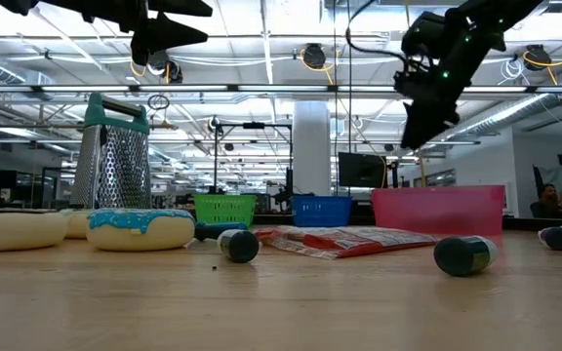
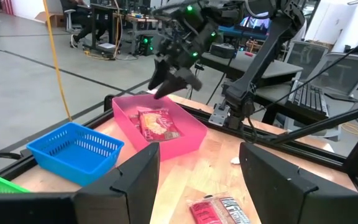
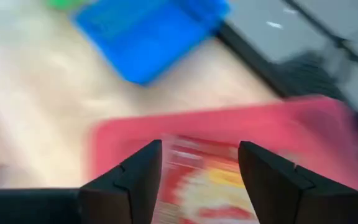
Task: Pick & Place Food Item
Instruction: Put the left blue food coloring bottle into the green bin
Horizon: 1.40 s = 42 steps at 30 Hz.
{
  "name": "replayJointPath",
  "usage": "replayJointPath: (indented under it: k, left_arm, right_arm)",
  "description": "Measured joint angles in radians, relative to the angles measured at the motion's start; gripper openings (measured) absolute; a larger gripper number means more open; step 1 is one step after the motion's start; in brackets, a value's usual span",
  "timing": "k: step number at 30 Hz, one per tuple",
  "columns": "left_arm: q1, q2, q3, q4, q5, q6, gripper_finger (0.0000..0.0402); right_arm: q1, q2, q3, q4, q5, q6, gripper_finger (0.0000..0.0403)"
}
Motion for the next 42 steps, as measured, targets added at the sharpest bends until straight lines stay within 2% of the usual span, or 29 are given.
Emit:
replayJointPath:
  k: [6, 11, 14, 16, 20, 24, 31, 35, 42]
  left_arm:
    - [0.000, 0.000, 0.000, 0.000, 0.000, -0.001, 0.0223]
    - [0.000, 0.000, 0.000, 0.000, 0.000, -0.011, 0.0223]
    - [0.000, 0.000, 0.000, 0.000, 0.000, -0.009, 0.0223]
    - [0.000, 0.000, 0.000, 0.000, 0.000, -0.008, 0.0223]
    - [0.000, 0.000, 0.000, 0.000, 0.000, -0.008, 0.0223]
    - [0.000, 0.000, 0.000, 0.000, 0.000, -0.007, 0.0223]
    - [0.000, 0.000, 0.000, 0.005, 0.000, -0.006, 0.0223]
    - [0.000, 0.000, 0.000, 0.005, 0.000, -0.007, 0.0223]
    - [0.000, 0.000, 0.000, 0.008, 0.000, -0.011, 0.0223]
  right_arm:
    - [0.116, 0.000, 0.000, 0.019, -0.236, 0.045, 0.0189]
    - [0.255, -0.027, 0.000, -0.185, -0.269, 0.156, 0.0180]
    - [0.357, -0.060, 0.000, -0.359, -0.236, 0.272, 0.0174]
    - [0.440, -0.081, -0.003, -0.450, -0.170, 0.382, 0.0170]
    - [0.610, -0.128, -0.070, -0.499, -0.064, 0.592, 0.0166]
    - [0.757, -0.159, -0.176, -0.422, -0.059, 0.736, 0.0166]
    - [0.953, -0.153, -0.301, -0.253, -0.011, 0.874, 0.0166]
    - [1.019, -0.140, -0.345, -0.196, 0.085, 0.905, 0.0166]
    - [1.071, -0.137, -0.448, -0.114, 0.089, 1.011, 0.0166]
